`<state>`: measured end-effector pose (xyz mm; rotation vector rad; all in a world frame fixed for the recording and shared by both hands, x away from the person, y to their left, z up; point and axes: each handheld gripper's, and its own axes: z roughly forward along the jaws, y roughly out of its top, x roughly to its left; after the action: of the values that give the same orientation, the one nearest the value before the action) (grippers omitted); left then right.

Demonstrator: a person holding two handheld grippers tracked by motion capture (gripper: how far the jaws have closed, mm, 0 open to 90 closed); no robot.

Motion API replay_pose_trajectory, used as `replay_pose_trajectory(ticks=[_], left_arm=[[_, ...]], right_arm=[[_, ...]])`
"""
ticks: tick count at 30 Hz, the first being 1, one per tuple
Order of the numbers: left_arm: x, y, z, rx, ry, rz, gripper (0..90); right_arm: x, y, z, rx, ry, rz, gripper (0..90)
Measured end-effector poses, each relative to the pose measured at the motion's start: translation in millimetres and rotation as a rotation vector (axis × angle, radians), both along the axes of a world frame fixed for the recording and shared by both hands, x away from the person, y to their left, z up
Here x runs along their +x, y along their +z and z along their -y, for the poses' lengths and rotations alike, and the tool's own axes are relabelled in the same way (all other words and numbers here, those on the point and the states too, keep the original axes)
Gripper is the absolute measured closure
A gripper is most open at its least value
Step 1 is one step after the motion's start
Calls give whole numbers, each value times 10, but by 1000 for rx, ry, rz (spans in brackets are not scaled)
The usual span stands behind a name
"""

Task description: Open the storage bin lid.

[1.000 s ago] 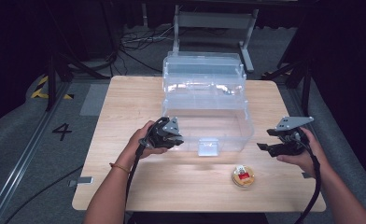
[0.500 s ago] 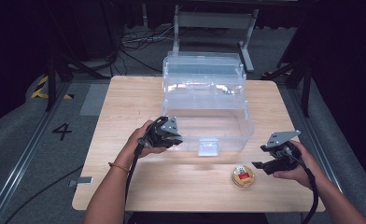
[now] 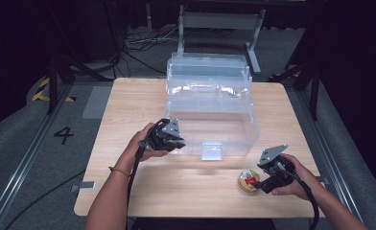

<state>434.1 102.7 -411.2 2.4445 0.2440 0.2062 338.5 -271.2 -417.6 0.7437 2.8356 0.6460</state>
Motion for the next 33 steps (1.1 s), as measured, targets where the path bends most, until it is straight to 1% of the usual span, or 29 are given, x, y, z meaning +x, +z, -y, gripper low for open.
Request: replay_pose_trajectory(ticks=[1,3,5,7,9,11,13,15,16,17,19,22,23,24,25,27,29,30,31,33], left_arm=[[0,0,0,0,0,0,786],[3,3,-10,4,-1,-2,785],[4,3,-14,2,1,-1,784],[2,1,-17,-2,3,-1,783],[-1,0,-16,-3,5,0,779],[-5,-1,-13,-4,7,5,775],[-11,-2,-12,-3,12,9,770],[-17,-6,-6,-5,16,11,764],[-19,-6,-3,2,21,15,758],[-22,-10,-1,9,28,14,747],[-25,-12,4,9,29,21,737],[-38,-13,14,15,40,27,727],[-41,-12,18,18,46,32,716],[-44,-10,21,20,49,35,703],[-54,-2,26,26,49,48,701],[-73,17,28,23,62,65,678],[-89,43,26,2,71,73,650],[-102,59,29,4,73,85,633],[-123,73,37,6,87,93,617],[-149,113,55,8,103,116,552]], right_arm=[[0,0,0,0,0,0,266],[-3,-34,-30,-13,11,-15,264],[2,-59,-48,-12,13,-27,255],[17,-93,-69,-30,16,-41,251],[29,-121,-91,-49,14,-42,243],[45,-147,-112,-53,11,-54,238],[63,-172,-133,-52,9,-60,199],[75,-187,-152,-58,13,-70,202],[76,-196,-166,-67,17,-75,203],[75,-210,-184,-79,22,-70,206],[73,-248,-219,-105,44,-68,205],[81,-287,-258,-120,52,-69,198],[85,-293,-265,-123,60,-67,198],[82,-296,-275,-123,55,-72,198],[82,-293,-278,-125,56,-74,199],[86,-289,-271,-132,81,-64,199],[75,-294,-277,-133,73,-64,199],[74,-301,-279,-122,74,-62,199],[79,-303,-276,-109,75,-69,200],[81,-318,-274,-95,73,-65,199]])
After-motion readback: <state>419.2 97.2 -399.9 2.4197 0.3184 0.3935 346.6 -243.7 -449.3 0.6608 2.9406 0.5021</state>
